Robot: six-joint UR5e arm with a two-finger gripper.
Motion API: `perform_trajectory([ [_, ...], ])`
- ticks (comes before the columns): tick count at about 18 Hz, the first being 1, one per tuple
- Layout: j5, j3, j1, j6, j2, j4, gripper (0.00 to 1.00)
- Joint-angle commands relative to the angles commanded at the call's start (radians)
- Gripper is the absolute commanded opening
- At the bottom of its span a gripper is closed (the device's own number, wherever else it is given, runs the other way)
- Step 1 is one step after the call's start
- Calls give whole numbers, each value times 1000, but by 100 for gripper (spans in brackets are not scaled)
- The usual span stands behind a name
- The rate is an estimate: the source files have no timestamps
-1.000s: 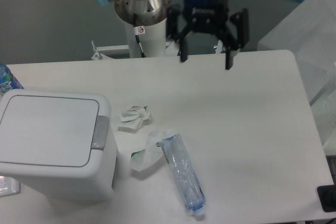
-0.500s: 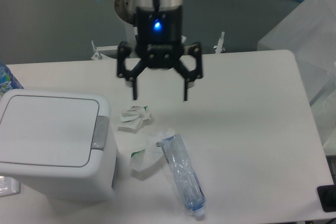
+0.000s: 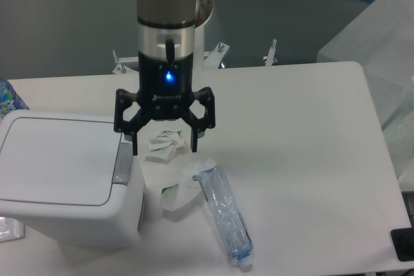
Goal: Open the trash can
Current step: 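Move the gripper down toward the grey button on the trash can lid, then press the gripper down on the grey lid button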
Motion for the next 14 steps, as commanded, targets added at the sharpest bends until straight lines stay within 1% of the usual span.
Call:
perform_trajectory([
  [6, 3, -12, -2, -12, -5, 0, 100],
  [9, 6, -18, 0, -12, -20, 0, 100],
  [14, 6, -26, -2, -15, -21, 2, 100],
])
